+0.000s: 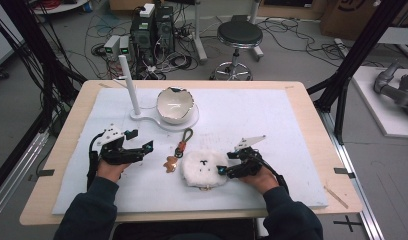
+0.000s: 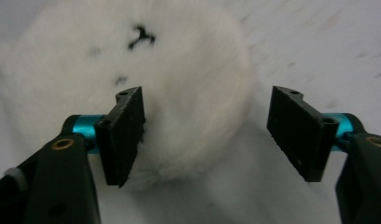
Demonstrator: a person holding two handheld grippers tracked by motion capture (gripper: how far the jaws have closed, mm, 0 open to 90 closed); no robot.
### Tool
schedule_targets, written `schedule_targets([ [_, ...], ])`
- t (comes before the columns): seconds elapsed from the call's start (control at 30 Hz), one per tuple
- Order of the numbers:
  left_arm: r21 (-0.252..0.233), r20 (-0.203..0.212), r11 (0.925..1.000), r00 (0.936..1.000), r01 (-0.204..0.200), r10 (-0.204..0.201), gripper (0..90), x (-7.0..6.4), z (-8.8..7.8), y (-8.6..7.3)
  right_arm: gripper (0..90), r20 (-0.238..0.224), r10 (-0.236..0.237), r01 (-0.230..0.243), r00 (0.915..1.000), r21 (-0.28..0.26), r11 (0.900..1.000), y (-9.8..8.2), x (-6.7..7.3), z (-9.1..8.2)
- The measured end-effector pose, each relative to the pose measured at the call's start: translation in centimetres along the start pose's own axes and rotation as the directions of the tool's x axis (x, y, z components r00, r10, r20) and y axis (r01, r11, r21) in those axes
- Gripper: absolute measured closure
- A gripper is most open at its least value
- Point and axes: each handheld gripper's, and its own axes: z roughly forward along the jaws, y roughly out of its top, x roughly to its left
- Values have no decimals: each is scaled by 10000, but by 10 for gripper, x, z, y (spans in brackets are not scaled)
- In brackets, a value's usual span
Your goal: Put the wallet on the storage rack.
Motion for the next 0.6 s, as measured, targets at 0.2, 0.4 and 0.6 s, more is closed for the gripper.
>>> schedule_targets([
  [0.2, 39, 125, 10000, 9999, -14, 14, 213, -3, 1, 0, 626, -437, -613, 629, 9972, 360, 9974, 2, 5, -1],
  [0.4, -102, 1177, 9998, 9929, 191, -177, 212, -15, 9, 2, 817, -76, -1942, 1919, 9809, -1220, 9738, 9, 8, -22],
  [0.6, 23, 2186, 10000, 9758, 37, -42, 213, -31, 19, 4, 824, 57, -2254, 2214, 9743, -2117, 9519, 10, 8, -32],
])
